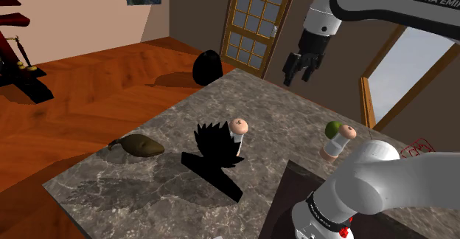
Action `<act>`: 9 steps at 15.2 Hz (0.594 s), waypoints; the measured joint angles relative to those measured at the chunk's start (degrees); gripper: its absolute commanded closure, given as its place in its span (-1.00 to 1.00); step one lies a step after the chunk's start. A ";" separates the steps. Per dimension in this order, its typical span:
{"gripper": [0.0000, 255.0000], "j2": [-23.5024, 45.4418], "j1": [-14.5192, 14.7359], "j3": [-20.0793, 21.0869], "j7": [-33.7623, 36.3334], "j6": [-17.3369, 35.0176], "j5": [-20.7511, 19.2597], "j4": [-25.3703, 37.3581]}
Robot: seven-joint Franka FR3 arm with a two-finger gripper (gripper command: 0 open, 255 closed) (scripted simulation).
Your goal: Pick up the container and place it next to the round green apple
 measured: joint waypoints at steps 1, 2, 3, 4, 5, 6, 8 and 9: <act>-1.00 0.00 0.00 0.00 0.00 0.00 0.00 0.00; -1.00 0.30 0.26 0.34 0.29 0.66 0.32 -0.47; -1.00 0.84 0.56 0.64 0.47 1.65 0.64 -1.09; -1.00 1.86 1.03 1.22 0.97 3.11 1.18 -1.77; -1.00 2.85 1.51 1.78 1.36 4.26 1.70 -2.11; -1.00 3.72 1.92 2.19 1.59 5.82 2.12 -3.00; -1.00 6.21 2.94 3.34 2.38 8.67 3.18 -3.72; -1.00 7.09 3.32 3.69 2.48 10.08 3.53 -4.41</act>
